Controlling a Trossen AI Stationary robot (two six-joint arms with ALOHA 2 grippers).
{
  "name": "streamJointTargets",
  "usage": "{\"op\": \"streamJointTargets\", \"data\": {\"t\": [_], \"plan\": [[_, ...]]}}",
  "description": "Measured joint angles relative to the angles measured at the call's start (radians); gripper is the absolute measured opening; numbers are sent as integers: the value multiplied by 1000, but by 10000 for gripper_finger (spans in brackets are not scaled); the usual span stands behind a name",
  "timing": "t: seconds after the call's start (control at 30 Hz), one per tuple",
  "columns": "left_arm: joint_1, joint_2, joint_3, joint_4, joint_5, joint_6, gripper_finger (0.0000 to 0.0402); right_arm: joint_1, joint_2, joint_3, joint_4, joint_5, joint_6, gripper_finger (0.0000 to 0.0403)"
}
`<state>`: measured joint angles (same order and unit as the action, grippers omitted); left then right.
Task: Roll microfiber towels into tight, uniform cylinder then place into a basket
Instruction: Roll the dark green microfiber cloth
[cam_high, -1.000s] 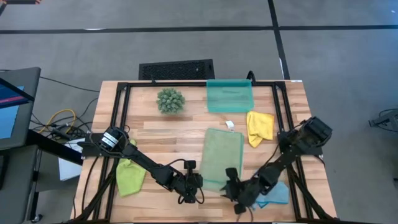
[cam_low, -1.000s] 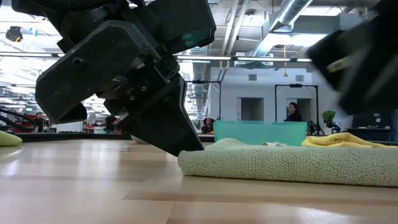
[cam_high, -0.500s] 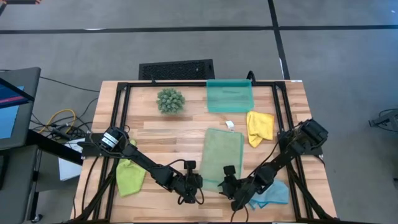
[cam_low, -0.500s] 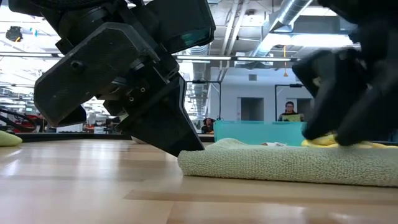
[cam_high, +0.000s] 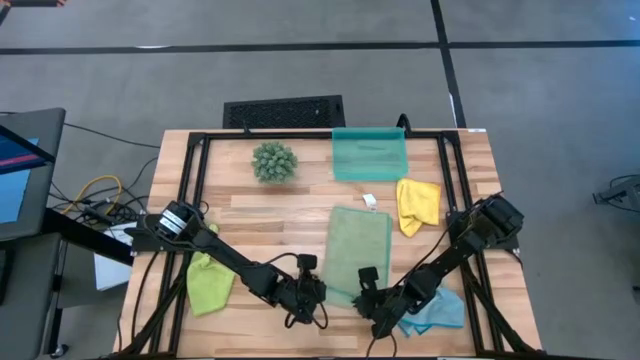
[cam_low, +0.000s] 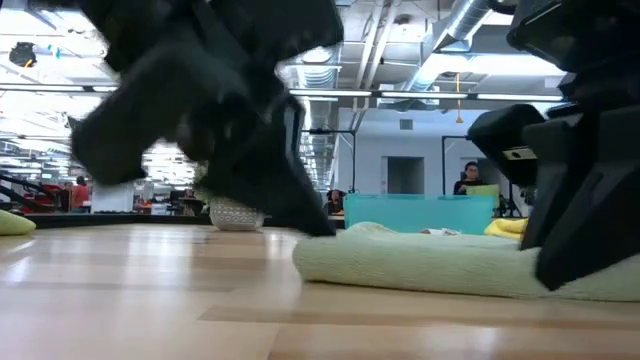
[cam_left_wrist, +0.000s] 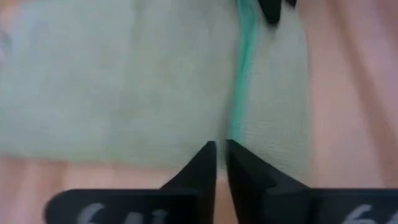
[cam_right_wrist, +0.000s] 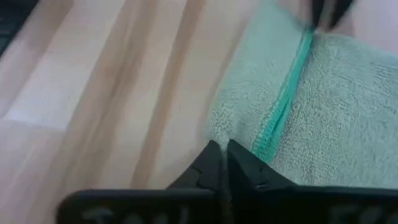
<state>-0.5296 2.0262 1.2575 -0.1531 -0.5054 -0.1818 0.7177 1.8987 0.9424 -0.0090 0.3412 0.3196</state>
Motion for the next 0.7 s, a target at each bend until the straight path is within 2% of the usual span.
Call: {"op": "streamJointTargets", "data": {"t": [0.07, 0.2, 0.33, 0.5, 0.7], "plan": [[-7, -31, 15, 3, -5, 58, 67, 0, -12, 0, -29, -11, 13, 10], [-24, -42, 38, 66, 27, 262, 122, 1, -42, -10, -70, -22, 48, 25], [-29, -9, 32, 233, 139, 464, 166, 2, -81, -40, -65, -25, 78, 22], [-22, 79, 33, 309, 160, 495, 200, -7, -100, -69, -29, -27, 99, 11], [-8, 150, 61, 305, 146, 447, 209, -7, -100, -84, 12, -31, 113, 31]]}}
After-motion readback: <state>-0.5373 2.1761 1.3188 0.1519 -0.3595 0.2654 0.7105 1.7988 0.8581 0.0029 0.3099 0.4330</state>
